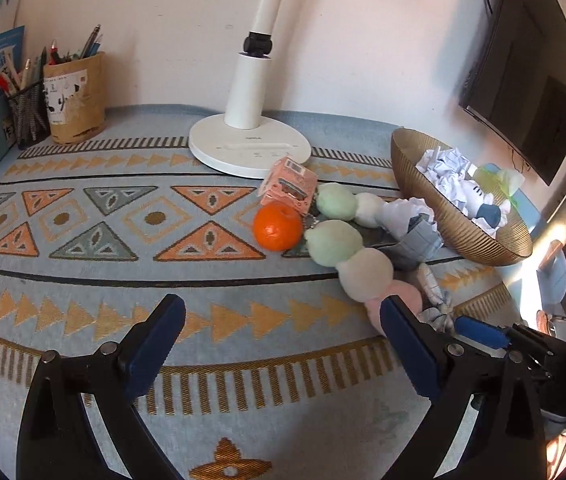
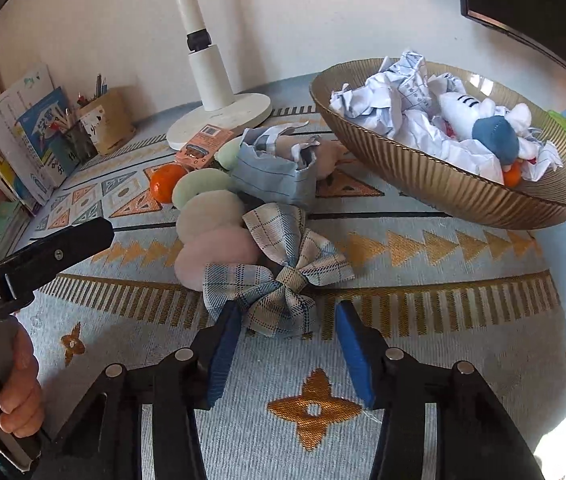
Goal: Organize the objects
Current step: 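Move both open tools back toward the plush toys on the rug, then grasp the pastel ball-chain plush with the left tool while the right grasps the plaid bow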
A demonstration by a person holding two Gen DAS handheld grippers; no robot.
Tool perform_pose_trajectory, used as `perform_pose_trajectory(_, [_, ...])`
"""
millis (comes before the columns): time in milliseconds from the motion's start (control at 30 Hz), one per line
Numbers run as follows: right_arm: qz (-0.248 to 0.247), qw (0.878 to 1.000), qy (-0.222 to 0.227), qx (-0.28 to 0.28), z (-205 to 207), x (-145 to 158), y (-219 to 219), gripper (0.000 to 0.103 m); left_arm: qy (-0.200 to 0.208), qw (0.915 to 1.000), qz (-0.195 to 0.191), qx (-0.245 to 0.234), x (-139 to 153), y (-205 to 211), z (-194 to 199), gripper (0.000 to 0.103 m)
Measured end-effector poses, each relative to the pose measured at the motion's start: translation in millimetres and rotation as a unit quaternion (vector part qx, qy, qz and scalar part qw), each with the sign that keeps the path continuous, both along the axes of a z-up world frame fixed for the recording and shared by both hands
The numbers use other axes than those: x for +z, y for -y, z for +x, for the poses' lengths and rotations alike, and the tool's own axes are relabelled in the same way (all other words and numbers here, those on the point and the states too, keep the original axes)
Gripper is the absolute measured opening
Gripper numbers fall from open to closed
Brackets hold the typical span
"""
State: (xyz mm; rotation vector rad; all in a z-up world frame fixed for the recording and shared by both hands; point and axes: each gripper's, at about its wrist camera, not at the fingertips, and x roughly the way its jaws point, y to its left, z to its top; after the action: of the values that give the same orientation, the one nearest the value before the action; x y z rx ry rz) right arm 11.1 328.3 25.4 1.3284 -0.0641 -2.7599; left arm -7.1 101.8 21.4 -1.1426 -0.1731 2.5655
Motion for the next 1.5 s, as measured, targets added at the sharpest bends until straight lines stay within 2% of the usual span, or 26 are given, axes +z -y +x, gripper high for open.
perform_pose_trajectory(67, [0.031, 0.999, -0.005, -0.019, 8.1, 0.1, -9.9, 0.044, 0.016, 0.9997, 0.0, -0.019, -3.3, -19.0, -9.4, 0.098])
perform_pose_trajectory(167, [-0.025, 1.0, 0.001, -0.005, 16.0, 0.9, -25.9, 0.044, 0.048, 0.9981, -0.001, -0.038, -13.7, -48.3, -24.0, 0.097])
perform_pose_trajectory(267, [-0.079, 0.997, 0.004, -0.006, 17.1, 4.0, -35.8, 0.044, 0.079, 0.9963, -0.002, -0.032, -25.8, -68.2, -36.5, 0.094])
perform_pose_trajectory(300, [-0.09, 0.996, 0.004, -0.002, 15.8, 4.7, -36.2, 0.044, 0.071, 0.9972, -0.01, -0.02, -26.1, -71.7, -36.9, 0.094])
perform_pose_trajectory(400, [-0.094, 0.996, 0.012, -0.001, 6.7, 3.3, -29.6, 0.046, 0.059, 0.9982, -0.01, -0.01, -25.6, -74.7, -37.5, 0.082])
perform_pose_trajectory(467, [-0.091, 0.996, 0.019, -0.003, -0.6, 0.2, -22.6, 0.048, 0.055, 0.9983, -0.021, -0.005, -25.6, -73.5, -37.8, 0.063])
perform_pose_trajectory(500, [-0.087, 0.996, 0.016, -0.003, -3.0, 0.1, -19.2, 0.049, 0.054, 0.9983, -0.02, -0.008, -25.5, -72.0, -37.5, 0.06])
perform_pose_trajectory(633, [-0.053, 0.998, 0.016, -0.005, -13.6, -0.8, -4.7, 0.059, 0.061, 0.9977, 0.018, -0.026, -26.0, -60.1, -38.8, 0.043])
perform_pose_trajectory(767, [0.005, 1.0, 0.014, 0.002, -23.3, -4.7, 13.3, 0.061, 0.06, 0.9971, 0.014, -0.044, -21.3, -52.3, -30.1, 0.043])
perform_pose_trajectory(833, [0.034, 0.999, 0.009, 0.006, -24.8, -6.8, 20.7, 0.051, 0.054, 0.9968, 0.008, -0.057, -17.7, -45.1, -22.0, 0.042])
perform_pose_trajectory(900, [0.032, 0.999, 0.003, 0.022, -21.5, -5.6, 23.5, 0.024, 0.047, 0.9963, -0.002, -0.072, -14.5, -36.3, -14.0, 0.042])
perform_pose_trajectory(967, [0.027, 0.999, 0.0, 0.032, -15.2, -4.6, 22.6, 0.023, 0.043, 0.9944, -0.009, -0.096, -12.0, -27.5, -6.6, 0.042])
perform_pose_trajectory(1133, [0.0, 1.0, -0.001, 0.027, 6.3, -0.6, 6.8, 0.023, 0.043, 0.9836, -0.028, -0.173, -7.5, -20.1, 10.1, 0.042])
perform_pose_trajectory(1233, [-0.016, 0.999, 0.014, 0.031, 14.2, -0.9, -3.1, 0.023, 0.042, 0.9792, -0.043, -0.194, -9.3, -28.0, 20.5, 0.043])
perform_pose_trajectory(1267, [-0.025, 0.999, 0.018, 0.035, 15.8, -0.9, -5.8, 0.025, 0.042, 0.9786, -0.045, -0.196, -11.1, -31.9, 23.2, 0.045])
perform_pose_trajectory(1333, [-0.049, 0.998, 0.023, 0.033, 17.3, 0.4, -12.5, 0.038, 0.044, 0.9798, -0.047, -0.19, -14.7, -35.0, 27.1, 0.053])
perform_pose_trajectory(1367, [-0.061, 0.998, 0.02, 0.027, 18.8, 2.1, -16.0, 0.055, 0.047, 0.9811, -0.044, -0.183, -16.0, -35.3, 27.3, 0.053])
perform_pose_trajectory(1400, [-0.069, 0.997, 0.011, 0.02, 20.1, 4.6, -19.0, 0.067, 0.054, 0.9819, -0.04, -0.177, -17.5, -35.4, 27.7, 0.053])
perform_pose_trajectory(1433, [-0.075, 0.997, 0.002, 0.018, 20.3, 7.2, -19.7, 0.067, 0.062, 0.9827, -0.039, -0.17, -19.1, -35.8, 28.2, 0.054])
perform_pose_trajectory(1500, [-0.067, 0.998, -0.003, 0.02, 16.4, 8.5, -19.1, 0.067, 0.072, 0.9856, -0.043, -0.147, -21.9, -35.7, 30.8, 0.068])
